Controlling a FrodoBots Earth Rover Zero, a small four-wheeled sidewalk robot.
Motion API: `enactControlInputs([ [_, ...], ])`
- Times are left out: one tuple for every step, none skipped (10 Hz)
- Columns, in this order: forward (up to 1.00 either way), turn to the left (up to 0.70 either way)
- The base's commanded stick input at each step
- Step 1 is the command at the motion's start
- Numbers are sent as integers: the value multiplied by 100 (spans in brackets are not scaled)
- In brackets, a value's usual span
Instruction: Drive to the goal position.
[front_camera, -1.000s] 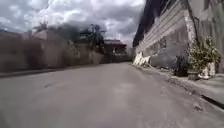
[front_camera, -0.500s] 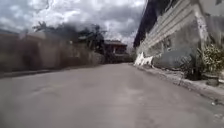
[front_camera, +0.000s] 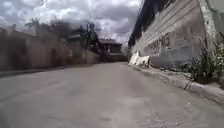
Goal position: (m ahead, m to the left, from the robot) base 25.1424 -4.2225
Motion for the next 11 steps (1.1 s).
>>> enactControlInputs([
  [100, 0],
  [100, 0],
  [100, 0],
  [100, 0],
  [100, 0],
  [100, 0],
  [100, 0],
  [100, 0],
  [100, 0],
  [100, 0],
  [100, 0],
])
